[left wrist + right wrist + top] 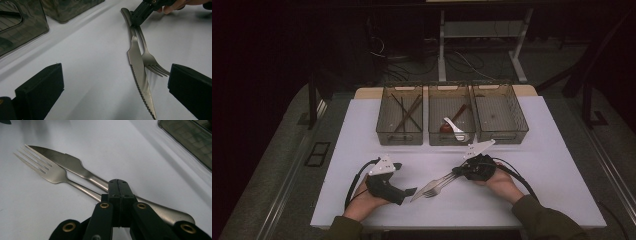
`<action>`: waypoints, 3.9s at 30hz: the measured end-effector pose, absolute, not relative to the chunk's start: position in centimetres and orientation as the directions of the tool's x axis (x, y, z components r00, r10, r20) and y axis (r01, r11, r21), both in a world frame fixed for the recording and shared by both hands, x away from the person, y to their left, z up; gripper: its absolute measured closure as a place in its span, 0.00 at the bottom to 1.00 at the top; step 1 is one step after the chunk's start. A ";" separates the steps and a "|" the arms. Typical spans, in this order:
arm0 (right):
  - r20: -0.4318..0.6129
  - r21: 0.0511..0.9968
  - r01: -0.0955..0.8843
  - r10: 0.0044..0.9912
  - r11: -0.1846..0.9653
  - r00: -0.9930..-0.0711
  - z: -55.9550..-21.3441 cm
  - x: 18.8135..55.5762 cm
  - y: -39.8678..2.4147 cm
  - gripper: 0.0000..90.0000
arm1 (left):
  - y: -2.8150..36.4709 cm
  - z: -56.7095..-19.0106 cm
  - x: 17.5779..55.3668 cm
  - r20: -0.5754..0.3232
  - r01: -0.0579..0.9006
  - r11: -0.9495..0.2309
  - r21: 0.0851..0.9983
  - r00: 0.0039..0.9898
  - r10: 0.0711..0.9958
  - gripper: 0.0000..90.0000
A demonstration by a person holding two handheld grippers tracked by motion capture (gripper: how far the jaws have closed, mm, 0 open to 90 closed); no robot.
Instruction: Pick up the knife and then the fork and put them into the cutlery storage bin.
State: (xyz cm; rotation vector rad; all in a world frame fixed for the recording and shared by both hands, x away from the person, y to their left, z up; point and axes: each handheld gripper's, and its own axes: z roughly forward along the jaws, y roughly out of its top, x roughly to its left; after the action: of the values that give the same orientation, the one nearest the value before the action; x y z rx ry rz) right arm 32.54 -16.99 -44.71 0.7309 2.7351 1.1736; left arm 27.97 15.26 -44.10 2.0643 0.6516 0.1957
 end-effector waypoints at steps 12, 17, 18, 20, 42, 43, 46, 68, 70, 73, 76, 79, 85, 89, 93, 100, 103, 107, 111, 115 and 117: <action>0.073 0.680 0.367 0.439 0.635 -0.896 -44.4 32.2 -16.3 1.00 | 15.2 -44.2 28.0 -0.119 0.375 -0.424 0.824 0.847 0.518 0.00; 0.062 0.670 0.359 0.433 0.650 -0.899 -44.4 32.3 -16.3 1.00 | 15.2 -44.2 28.0 -0.121 0.377 -0.423 0.824 0.847 0.518 0.00; 0.058 0.669 0.357 0.433 0.652 -0.900 -44.4 32.3 -16.3 1.00 | 15.2 -44.2 28.0 -0.122 0.377 -0.423 0.824 0.847 0.518 0.00; 0.056 0.667 0.355 0.432 0.655 -0.900 -44.4 32.2 -16.2 1.00 | 15.1 -44.2 28.0 -0.121 0.377 -0.424 0.823 0.847 0.518 0.00; 0.074 0.594 0.329 0.357 0.734 -0.931 -44.0 31.2 -18.5 1.00 | 15.3 -44.1 28.0 -0.122 0.376 -0.423 0.824 0.848 0.515 0.00; 0.082 0.588 0.334 0.357 0.736 -0.931 -44.0 31.1 -18.6 1.00 | 15.3 -44.1 28.0 -0.121 0.375 -0.425 0.824 0.849 0.514 0.00; 0.097 0.576 0.330 0.338 0.748 -0.936 -43.9 30.7 -19.1 1.00 | 15.3 -44.1 28.0 -0.123 0.376 -0.424 0.824 0.849 0.514 0.00; 0.101 0.541 0.249 0.232 0.803 -0.967 -41.1 29.2 -20.3 0.77 | 15.2 -44.0 27.9 -0.120 0.373 -0.423 0.826 0.849 0.514 0.00; 0.071 0.514 0.224 0.219 0.828 -0.973 -40.8 29.1 -20.2 0.77 | 15.2 -44.1 27.9 -0.119 0.372 -0.426 0.825 0.851 0.512 0.00; 0.036 0.464 0.177 0.182 0.868 -0.983 -40.5 29.1 -19.7 0.77 | 15.2 -44.1 27.9 -0.123 0.374 -0.422 0.826 0.849 0.513 0.00; 0.019 0.420 0.139 0.145 0.897 -0.989 -40.3 28.9 -18.9 0.77 | 15.2 -44.1 27.9 -0.123 0.375 -0.421 0.826 0.849 0.514 0.00; 0.003 0.383 0.100 0.107 0.918 -0.994 -40.3 28.9 -18.0 0.76 | 15.2 -44.1 27.9 -0.124 0.375 -0.421 0.826 0.849 0.514 0.00; 0.000 0.302 0.040 0.042 0.952 -0.999 -40.6 29.2 -15.8 0.77 | 15.2 -44.1 27.9 -0.121 0.372 -0.424 0.826 0.850 0.512 0.00; 0.007 0.267 0.019 0.018 0.964 -1.000 -40.8 29.5 -14.7 0.79 | 15.2 -44.1 27.9 -0.120 0.371 -0.426 0.825 0.852 0.511 0.00; 0.007 0.236 -0.007 -0.009 0.972 -1.000 -41.3 29.8 -13.8 0.82 | 15.2 -44.0 27.9 -0.119 0.371 -0.424 0.826 0.851 0.512 0.00; 0.008 0.171 -0.041 -0.043 0.984 -0.999 -41.8 29.8 -12.8 0.86 | 15.2 -44.1 27.9 -0.119 0.371 -0.426 0.825 0.851 0.511 0.00; 0.004 0.153 -0.035 -0.036 0.988 -0.999 -41.7 29.7 -12.6 0.90 | 15.2 -44.1 27.9 -0.118 0.370 -0.427 0.825 0.852 0.510 0.00; -0.008 0.141 -0.053 -0.053 0.989 -0.999 -41.7 29.6 -12.4 0.91 | 15.1 -44.1 27.9 -0.119 0.370 -0.425 0.826 0.852 0.510 0.00; -0.001 0.153 -0.053 -0.053 0.987 -0.999 -41.7 29.7 -12.5 0.92 | 15.2 -44.0 27.9 -0.119 0.370 -0.426 0.826 0.852 0.510 0.00; 0.011 0.196 -0.034 -0.037 0.980 -0.999 -41.7 30.0 -13.1 0.92 | 15.2 -44.0 27.9 -0.120 0.371 -0.425 0.826 0.851 0.511 0.00; 0.017 0.226 -0.022 -0.026 0.974 -1.000 -41.7 30.1 -13.5 0.92 | 15.2 -44.0 27.9 -0.120 0.371 -0.425 0.826 0.851 0.511 0.00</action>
State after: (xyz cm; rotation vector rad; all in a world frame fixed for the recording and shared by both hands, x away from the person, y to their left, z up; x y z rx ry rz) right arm 30.12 -13.45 -41.69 -0.0378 3.1403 0.3598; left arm 27.88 15.19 -44.05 2.0625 0.6434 0.1832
